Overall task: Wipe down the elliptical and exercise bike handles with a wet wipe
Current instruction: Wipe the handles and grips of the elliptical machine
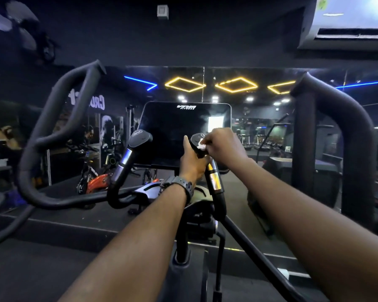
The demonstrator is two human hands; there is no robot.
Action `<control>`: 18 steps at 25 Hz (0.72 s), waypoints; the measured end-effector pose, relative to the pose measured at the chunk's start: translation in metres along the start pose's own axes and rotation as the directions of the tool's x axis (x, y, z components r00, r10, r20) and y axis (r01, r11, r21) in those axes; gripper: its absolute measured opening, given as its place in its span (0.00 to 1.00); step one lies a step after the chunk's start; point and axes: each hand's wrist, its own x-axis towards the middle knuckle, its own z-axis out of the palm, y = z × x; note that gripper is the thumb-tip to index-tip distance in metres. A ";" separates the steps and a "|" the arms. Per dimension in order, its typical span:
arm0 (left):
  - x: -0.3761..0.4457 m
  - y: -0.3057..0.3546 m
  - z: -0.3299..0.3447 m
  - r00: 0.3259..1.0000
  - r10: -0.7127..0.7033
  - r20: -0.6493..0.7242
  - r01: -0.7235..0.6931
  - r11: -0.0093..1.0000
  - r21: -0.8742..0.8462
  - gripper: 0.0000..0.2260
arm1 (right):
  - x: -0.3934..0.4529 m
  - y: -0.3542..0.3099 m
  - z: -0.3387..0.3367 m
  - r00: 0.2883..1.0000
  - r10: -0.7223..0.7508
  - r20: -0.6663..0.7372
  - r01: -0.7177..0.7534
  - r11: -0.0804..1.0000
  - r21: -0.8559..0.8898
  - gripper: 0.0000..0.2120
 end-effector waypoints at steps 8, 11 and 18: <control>-0.007 0.008 -0.003 0.997 0.069 0.046 -0.065 0.995 -0.073 0.35 | 0.011 0.010 0.000 0.996 -0.086 -0.018 0.086 0.996 0.018 0.12; -0.003 0.006 -0.003 0.997 0.051 0.057 -0.049 0.998 -0.038 0.38 | 0.023 -0.007 0.002 0.994 -0.108 -0.019 0.108 0.994 -0.023 0.12; -0.002 0.005 -0.007 0.991 0.092 0.094 -0.086 0.994 -0.065 0.30 | 0.011 0.009 0.000 0.995 -0.031 -0.094 0.034 0.999 0.030 0.13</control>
